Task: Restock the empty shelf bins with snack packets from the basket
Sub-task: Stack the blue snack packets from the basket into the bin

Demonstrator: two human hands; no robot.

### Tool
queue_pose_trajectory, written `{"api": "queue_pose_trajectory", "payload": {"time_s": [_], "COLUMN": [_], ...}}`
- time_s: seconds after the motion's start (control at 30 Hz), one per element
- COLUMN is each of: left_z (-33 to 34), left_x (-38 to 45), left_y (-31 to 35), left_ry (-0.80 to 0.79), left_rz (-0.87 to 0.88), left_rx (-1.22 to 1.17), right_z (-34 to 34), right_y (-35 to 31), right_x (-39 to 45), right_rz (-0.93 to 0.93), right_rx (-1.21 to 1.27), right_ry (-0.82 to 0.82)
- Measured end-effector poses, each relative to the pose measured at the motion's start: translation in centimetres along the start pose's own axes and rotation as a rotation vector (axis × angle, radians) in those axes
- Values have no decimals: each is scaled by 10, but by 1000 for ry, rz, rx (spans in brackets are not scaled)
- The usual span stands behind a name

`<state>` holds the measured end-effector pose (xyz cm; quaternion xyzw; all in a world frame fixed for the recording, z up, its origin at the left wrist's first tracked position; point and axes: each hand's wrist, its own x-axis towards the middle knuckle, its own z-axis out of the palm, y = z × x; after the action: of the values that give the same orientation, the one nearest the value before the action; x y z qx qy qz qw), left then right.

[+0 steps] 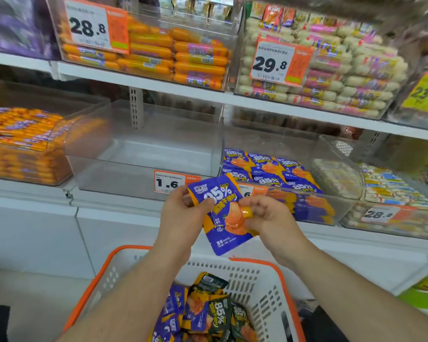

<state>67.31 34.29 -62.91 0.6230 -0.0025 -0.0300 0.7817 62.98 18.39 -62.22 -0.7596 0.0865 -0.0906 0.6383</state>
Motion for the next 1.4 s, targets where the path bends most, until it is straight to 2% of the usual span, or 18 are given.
{"api": "queue_pose_trajectory", "payload": {"time_s": [0.07, 0.17, 0.23, 0.3, 0.37, 0.43, 0.53, 0.6, 0.63, 0.7, 0.73, 0.8, 0.87, 0.97, 1.17, 1.2, 1.27, 1.4], "left_z": [13, 27, 29, 28, 25, 25, 27, 28, 27, 27, 27, 27, 27, 28, 29, 29, 29, 29], "left_x": [12, 29, 50, 78, 93, 96, 97, 100, 102, 102, 103, 104, 105, 104, 103, 103, 103, 102], "left_y": [8, 17, 14, 5, -9, -22, -31, -33, -34, -36, -37, -38, -39, -42, -40, -40, -41, -39], "left_ry": [-18, -83, -63, -6, 43, 138, 286, 310, 308, 299, 308, 322, 338, 360, 339, 330, 318, 291], "left_rz": [96, 368, 571, 664, 730, 826, 924, 955, 965, 972, 982, 993, 1008, 1019, 967, 959, 953, 943], "left_rx": [95, 286, 563, 959, 1277, 1410, 1342, 1342, 1340, 1330, 1321, 1313, 1309, 1273, 1279, 1282, 1287, 1298], "right_z": [-5, -18, -33, -48, -56, -60, -60, -45, -36, -24, -17, -15, -13, -15, -13, -13, -12, -19], "right_y": [-8, -17, -28, -36, -40, -38, -27, -25, -30, -40, -38, -31, -29, -14, -10, -9, -8, -4], "right_x": [6, 24, 41, 61, 84, 115, 166, 180, 183, 186, 188, 202, 203, 214, 230, 232, 232, 234], "right_rz": [1, -31, -45, -40, -2, 46, 134, 150, 168, 228, 239, 217, 264, 211, 191, 197, 204, 219], "right_rx": [40, 46, 101, 139, 106, 97, -48, -482, -528, -172, -182, -577, -607, -906, -830, -877, -933, -871], "right_ry": [45, 211, 388, 511, 546, 551, 447, 379, 334, 299, 320, 255, 187, 92, 41, 46, 116, 176]}}
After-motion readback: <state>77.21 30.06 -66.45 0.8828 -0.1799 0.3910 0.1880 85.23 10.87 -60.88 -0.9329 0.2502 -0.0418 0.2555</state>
